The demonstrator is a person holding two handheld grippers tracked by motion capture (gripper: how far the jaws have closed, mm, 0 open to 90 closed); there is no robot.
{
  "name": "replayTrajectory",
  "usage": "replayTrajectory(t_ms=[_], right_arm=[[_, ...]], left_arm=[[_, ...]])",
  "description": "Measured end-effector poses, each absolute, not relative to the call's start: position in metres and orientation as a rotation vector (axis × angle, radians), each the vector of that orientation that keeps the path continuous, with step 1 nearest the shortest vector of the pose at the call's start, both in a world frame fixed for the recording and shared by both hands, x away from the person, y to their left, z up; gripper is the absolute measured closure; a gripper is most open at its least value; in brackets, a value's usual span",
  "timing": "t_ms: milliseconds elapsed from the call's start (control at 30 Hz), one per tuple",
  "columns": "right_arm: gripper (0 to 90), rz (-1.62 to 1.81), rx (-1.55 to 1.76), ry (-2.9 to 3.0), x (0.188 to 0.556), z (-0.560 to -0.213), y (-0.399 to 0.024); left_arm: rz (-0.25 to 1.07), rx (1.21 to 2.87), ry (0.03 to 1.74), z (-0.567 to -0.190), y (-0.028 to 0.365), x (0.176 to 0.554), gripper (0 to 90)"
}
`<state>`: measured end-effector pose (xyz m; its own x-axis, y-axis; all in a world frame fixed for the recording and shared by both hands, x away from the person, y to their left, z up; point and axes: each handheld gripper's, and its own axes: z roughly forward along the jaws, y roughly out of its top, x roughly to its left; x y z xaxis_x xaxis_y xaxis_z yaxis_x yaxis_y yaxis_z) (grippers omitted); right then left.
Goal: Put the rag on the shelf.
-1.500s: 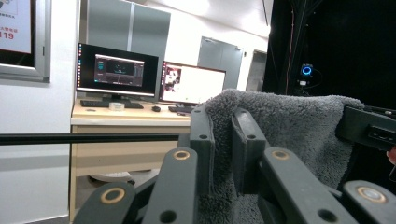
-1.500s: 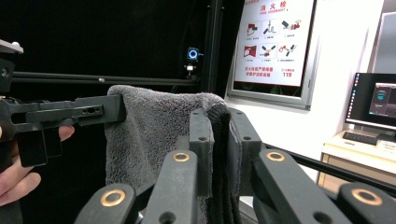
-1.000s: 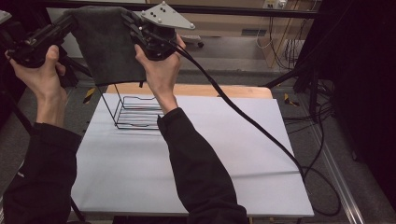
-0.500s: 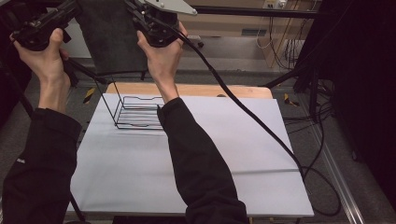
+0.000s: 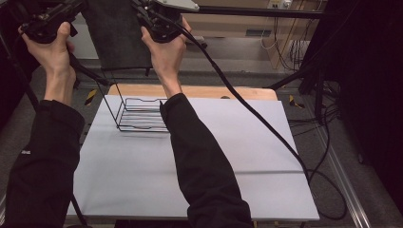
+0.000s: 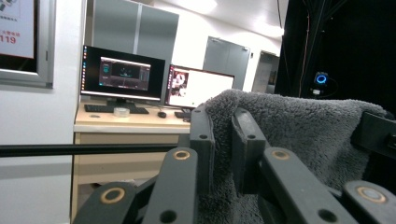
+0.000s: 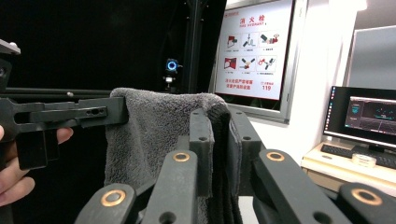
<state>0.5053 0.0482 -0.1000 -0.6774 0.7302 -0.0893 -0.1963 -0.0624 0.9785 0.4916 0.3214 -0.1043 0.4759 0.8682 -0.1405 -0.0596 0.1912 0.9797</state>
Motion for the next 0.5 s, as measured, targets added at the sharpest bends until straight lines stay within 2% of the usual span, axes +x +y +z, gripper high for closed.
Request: replayTrajectory(t_ms=[500], right_arm=[[82.6, 1.778, 0.614, 1.623, 0.517, -0.132, 0.047]], left_arm=[[0.793, 1.287, 0.885, -0.134, 0.321, 0.506, 80.4]])
